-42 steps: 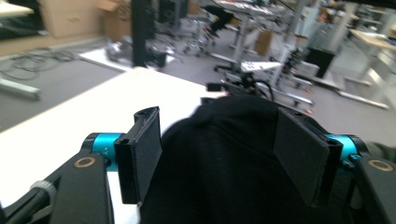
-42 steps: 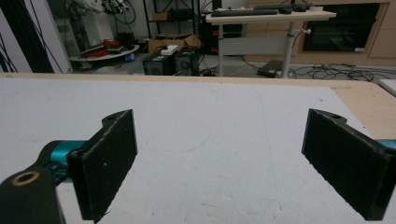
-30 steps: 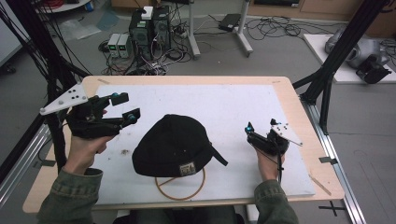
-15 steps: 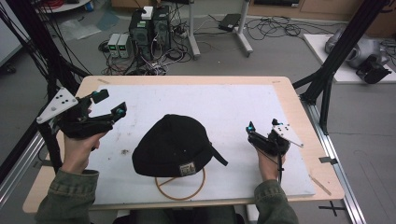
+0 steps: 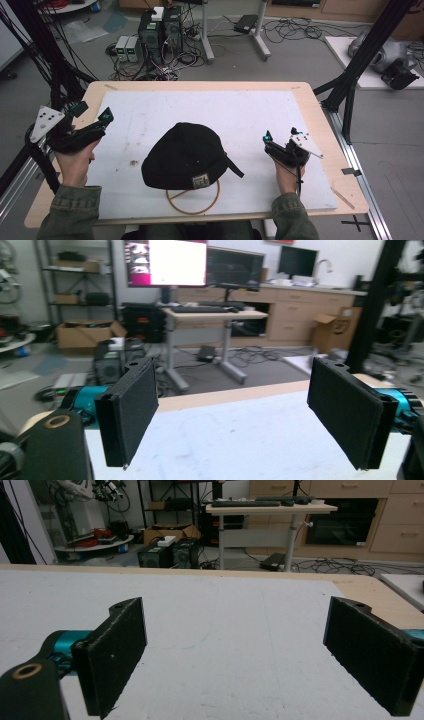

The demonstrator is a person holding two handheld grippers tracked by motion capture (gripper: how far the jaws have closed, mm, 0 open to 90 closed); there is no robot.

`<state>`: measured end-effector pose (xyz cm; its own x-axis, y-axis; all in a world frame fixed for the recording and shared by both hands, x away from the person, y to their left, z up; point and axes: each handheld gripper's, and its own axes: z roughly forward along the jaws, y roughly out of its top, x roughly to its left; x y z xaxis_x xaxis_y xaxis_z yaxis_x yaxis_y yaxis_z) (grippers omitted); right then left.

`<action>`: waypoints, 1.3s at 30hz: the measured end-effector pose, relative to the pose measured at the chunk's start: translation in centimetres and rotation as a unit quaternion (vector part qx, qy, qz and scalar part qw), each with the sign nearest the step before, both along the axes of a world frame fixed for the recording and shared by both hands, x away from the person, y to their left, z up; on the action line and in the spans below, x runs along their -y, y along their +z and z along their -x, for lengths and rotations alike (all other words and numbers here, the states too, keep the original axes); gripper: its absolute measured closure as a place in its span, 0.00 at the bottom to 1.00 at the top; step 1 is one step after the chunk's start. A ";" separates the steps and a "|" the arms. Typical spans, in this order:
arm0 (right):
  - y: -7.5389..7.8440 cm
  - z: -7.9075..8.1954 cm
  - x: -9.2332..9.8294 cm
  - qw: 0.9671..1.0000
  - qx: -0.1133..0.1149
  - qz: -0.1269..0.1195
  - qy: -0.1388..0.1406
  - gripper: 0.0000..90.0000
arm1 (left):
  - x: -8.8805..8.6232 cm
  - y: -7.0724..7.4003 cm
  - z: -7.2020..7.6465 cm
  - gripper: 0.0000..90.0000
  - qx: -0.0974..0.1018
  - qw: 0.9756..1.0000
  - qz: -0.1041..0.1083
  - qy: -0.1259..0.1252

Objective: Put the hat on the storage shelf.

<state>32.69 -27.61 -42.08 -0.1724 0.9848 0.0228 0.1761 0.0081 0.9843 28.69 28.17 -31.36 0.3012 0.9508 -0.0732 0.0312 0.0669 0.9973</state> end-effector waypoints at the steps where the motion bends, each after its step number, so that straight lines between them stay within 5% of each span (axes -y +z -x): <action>1: 0.0 0.0 0.0 1.000 0.002 0.004 -0.002 0.10 | -0.1 -0.3 0.1 0.23 0.001 1.000 -0.001 0.007; 6: 0.0 0.1 0.0 1.000 0.003 0.003 -0.009 0.10 | -1.4 -2.6 0.4 0.22 -0.007 0.998 -0.002 0.059; 15: 0.0 0.4 0.2 1.000 0.006 -0.007 -0.023 0.10 | -2.3 -4.4 0.4 0.18 -0.016 0.995 -0.012 0.099; 20: 0.0 0.5 0.3 1.000 0.007 -0.006 -0.027 0.10 | -2.7 -6.6 0.8 0.18 -0.015 0.990 -0.031 0.140; 28: -0.1 0.8 -0.3 1.000 0.006 0.007 -0.018 0.10 | -2.3 -8.8 1.4 0.18 0.004 0.986 -0.045 0.160; 39: -0.1 1.1 -0.4 1.000 0.002 -0.005 -0.019 0.10 | -2.4 -10.6 1.5 0.19 -0.011 0.984 -0.054 0.168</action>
<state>31.59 -27.23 -42.14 -0.1344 0.9904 0.0315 0.1729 -0.0079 0.9849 27.18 30.53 -42.01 -0.0325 0.9990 0.0306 0.0461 -0.0291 0.9985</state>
